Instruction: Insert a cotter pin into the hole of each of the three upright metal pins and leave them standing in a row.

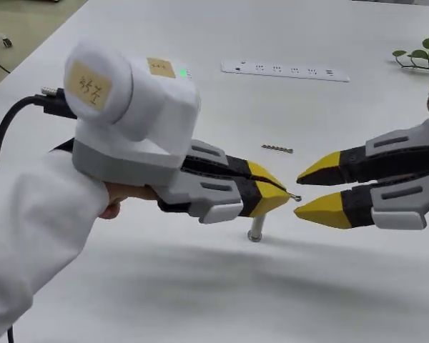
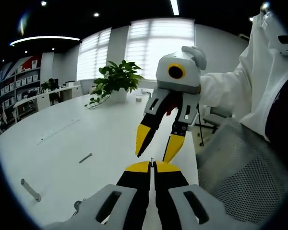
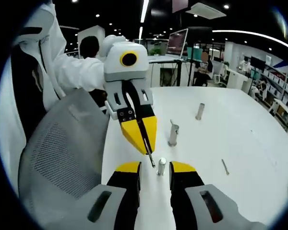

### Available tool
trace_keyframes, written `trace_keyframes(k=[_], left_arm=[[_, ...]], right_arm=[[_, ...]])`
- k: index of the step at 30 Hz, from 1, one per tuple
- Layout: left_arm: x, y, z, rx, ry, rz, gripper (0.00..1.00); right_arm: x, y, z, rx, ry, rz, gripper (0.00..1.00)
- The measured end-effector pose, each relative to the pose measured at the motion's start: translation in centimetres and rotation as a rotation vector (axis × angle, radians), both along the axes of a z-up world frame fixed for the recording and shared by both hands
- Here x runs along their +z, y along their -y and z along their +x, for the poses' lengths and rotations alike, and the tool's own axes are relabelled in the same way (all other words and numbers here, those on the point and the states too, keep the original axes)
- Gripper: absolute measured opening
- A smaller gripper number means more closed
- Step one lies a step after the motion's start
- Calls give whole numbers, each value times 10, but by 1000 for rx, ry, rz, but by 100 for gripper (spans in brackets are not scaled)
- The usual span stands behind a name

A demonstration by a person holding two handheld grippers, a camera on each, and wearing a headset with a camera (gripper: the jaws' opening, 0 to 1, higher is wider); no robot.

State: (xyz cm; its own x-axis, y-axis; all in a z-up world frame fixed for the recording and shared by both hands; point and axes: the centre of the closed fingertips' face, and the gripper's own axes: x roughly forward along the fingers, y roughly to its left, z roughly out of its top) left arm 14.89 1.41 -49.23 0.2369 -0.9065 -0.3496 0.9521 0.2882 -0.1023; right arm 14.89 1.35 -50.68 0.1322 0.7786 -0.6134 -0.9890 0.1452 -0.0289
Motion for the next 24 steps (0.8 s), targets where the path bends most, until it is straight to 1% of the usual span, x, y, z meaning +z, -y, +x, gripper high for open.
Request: trace_keyframes(k=[1,3,4,5,6,7,9,11,15,17,20,24], left_arm=[[1,0,-1,-3,5,-3,0],[2,0,-2,-7,-2,-11,0],[9,3,-3,0,-28,-64,0],[13,3,-2,-1,-28,-81,0],[16,1,-2,-4,-17,-83,0],[17,1,-1,-6,-13,-81,0],[18,1,-1,-7,-11,-85,0],[18,0,-1,-13,-5,-79,0],[17,0,-3,-31,3,-64,0],[17,1,-5,-40,7,-63,0],[15,0,-6,-47,4,-52,0],[11,2,-11,-66,5,-34,0]], right_arm=[[-1,-1,-2,9,-5,-3,18],[-1,-2,-4,16,-14,-1,16],[-1,-2,-5,19,-18,-2,15],[-1,-2,-6,20,-20,-1,13],[-1,-3,-7,20,-23,4,11],[0,-4,-8,21,-32,9,10],[2,-4,-10,27,-34,12,8],[3,-4,-10,27,-31,15,6],[7,-6,-11,24,-38,30,0],[8,-6,-12,27,-41,32,0],[9,-5,-15,38,-50,29,0],[10,-5,-20,61,-57,14,0]])
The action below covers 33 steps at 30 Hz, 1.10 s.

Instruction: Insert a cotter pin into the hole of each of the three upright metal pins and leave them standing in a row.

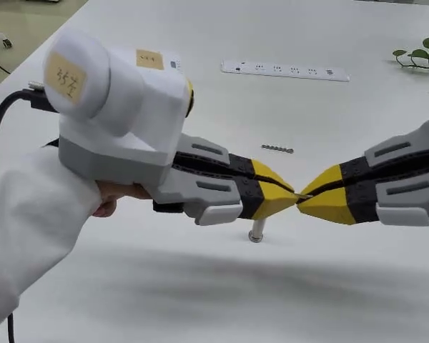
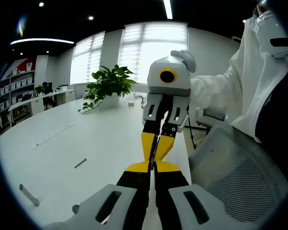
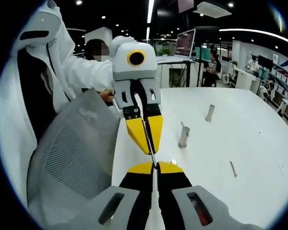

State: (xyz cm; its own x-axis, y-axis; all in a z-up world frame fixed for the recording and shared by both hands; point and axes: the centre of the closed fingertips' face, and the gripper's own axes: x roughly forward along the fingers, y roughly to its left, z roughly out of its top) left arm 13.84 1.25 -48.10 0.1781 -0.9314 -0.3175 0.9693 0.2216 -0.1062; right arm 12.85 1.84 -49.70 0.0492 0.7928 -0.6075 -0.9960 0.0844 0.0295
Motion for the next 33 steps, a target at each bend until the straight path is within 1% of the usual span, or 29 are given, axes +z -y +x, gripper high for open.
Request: trace_keyframes(k=[3,5,9,11,12,14,15,17,18,19,20,21,22,23,25,28,30,31,32,33], left_arm=[[-1,0,-3,-13,-2,4,0],[-1,1,-3,-13,-1,5,0],[-5,-1,-3,-13,-7,21,0],[-6,-1,-1,-7,-4,26,0],[-9,-2,1,14,3,41,0],[-14,-6,9,46,21,68,3],[-16,-7,11,57,28,75,6],[-20,-11,18,85,28,86,14],[-23,-12,20,94,17,95,18],[-26,-14,21,104,-8,101,21],[-31,-16,22,115,-26,115,21],[-34,-18,26,116,5,137,19],[-38,-19,28,123,11,153,18],[-43,-20,29,128,3,169,17],[-48,-20,29,112,5,189,16],[-56,-19,29,94,3,218,17],[-60,-17,30,91,-3,229,17],[-62,-16,30,95,-16,232,17],[-65,-15,31,98,-21,241,17],[-67,-15,32,96,-11,249,18]], right_arm=[[-1,2,-2,11,-12,-8,0],[0,2,-3,16,-18,-10,0],[0,3,-3,18,-27,-6,0],[-1,3,-3,20,-22,-8,0],[-2,5,0,13,-3,-16,0],[-4,7,4,-8,1,-23,0],[-7,10,8,-31,5,-33,0],[-14,16,17,-62,22,-65,0],[-17,18,19,-69,29,-80,0],[-22,21,21,-78,35,-101,0],[-25,23,23,-84,39,-118,0],[-30,25,24,-90,45,-134,0],[-33,27,25,-90,49,-146,0],[-37,28,26,-92,53,-156,0],[-43,28,27,-103,52,-176,0],[-56,32,31,-100,93,-232,0],[-62,31,32,-97,87,-242,0],[-63,31,32,-95,87,-244,0],[-65,30,32,-92,88,-252,0],[-67,30,32,-88,90,-258,0]])
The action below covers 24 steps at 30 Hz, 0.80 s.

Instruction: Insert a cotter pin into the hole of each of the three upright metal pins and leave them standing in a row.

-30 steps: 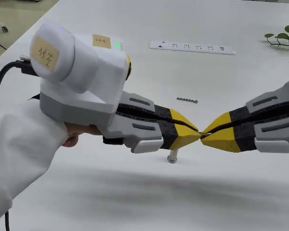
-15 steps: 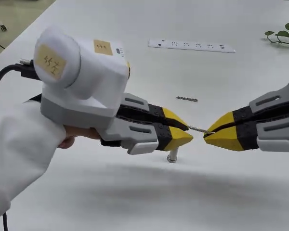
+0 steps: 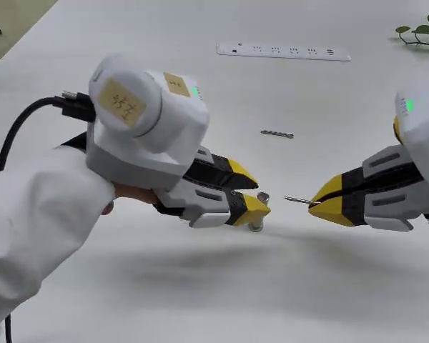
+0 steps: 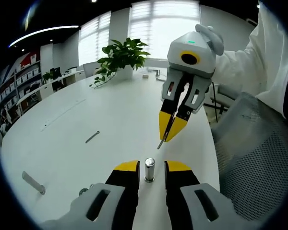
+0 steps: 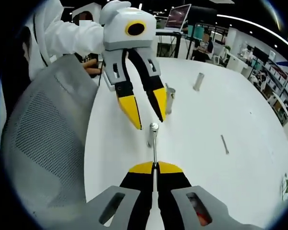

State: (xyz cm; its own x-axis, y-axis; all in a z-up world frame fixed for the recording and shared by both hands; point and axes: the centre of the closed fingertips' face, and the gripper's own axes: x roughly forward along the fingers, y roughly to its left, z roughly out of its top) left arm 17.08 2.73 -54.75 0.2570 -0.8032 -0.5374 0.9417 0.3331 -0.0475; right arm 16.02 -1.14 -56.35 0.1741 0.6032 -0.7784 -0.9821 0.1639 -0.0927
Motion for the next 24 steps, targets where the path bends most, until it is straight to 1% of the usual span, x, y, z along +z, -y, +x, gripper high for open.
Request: trace_keyframes(k=[3,6,8,13,17,19,22,24], left_arm=[[-2,2,1,-3,-7,4,16],[-3,3,3,-5,-7,5,14],[-5,2,5,-3,-5,12,14],[-7,2,4,-14,-10,24,8],[-8,3,2,-17,-8,28,7],[-8,4,1,-23,-17,25,6],[-7,3,0,-15,-39,16,6],[-7,2,1,-9,-40,16,6]], right_arm=[[-2,-2,0,9,-3,-6,0],[-3,-5,0,14,-9,-3,0],[-5,-4,3,14,-10,-5,0],[-6,-7,5,17,-17,-4,0],[-7,-7,8,22,-15,-7,0],[-7,-9,8,22,-16,-3,0],[-6,-10,9,27,-14,-4,0],[-6,-12,8,29,-16,1,0]])
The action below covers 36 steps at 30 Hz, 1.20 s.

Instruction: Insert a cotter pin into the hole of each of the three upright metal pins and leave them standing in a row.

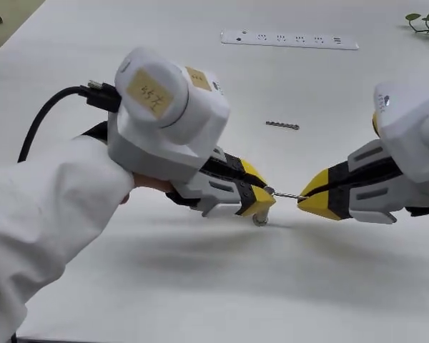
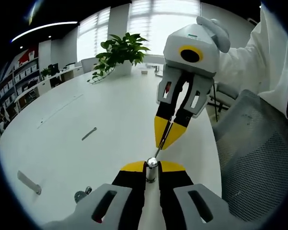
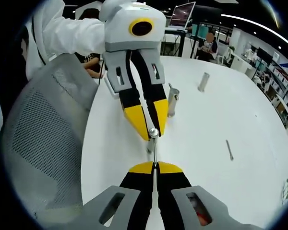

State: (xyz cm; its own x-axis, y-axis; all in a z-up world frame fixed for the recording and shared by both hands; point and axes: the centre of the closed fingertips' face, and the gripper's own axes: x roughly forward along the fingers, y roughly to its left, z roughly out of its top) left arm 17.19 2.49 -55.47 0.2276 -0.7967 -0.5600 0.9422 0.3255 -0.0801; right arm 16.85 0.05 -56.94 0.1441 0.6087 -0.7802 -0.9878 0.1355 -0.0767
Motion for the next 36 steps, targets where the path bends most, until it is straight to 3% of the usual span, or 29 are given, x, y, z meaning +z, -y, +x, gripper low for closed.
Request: trace_keyframes(k=[10,27,31,36], left_arm=[[0,1,0,-10,13,10,6],[-2,2,1,-32,20,22,6],[-2,1,1,-32,22,23,6],[-2,1,1,-31,21,23,6]], right_arm=[[0,-10,0,18,8,8,0],[1,-29,-3,118,30,26,0],[1,-27,-6,114,25,23,21],[5,-21,-7,100,35,25,15]])
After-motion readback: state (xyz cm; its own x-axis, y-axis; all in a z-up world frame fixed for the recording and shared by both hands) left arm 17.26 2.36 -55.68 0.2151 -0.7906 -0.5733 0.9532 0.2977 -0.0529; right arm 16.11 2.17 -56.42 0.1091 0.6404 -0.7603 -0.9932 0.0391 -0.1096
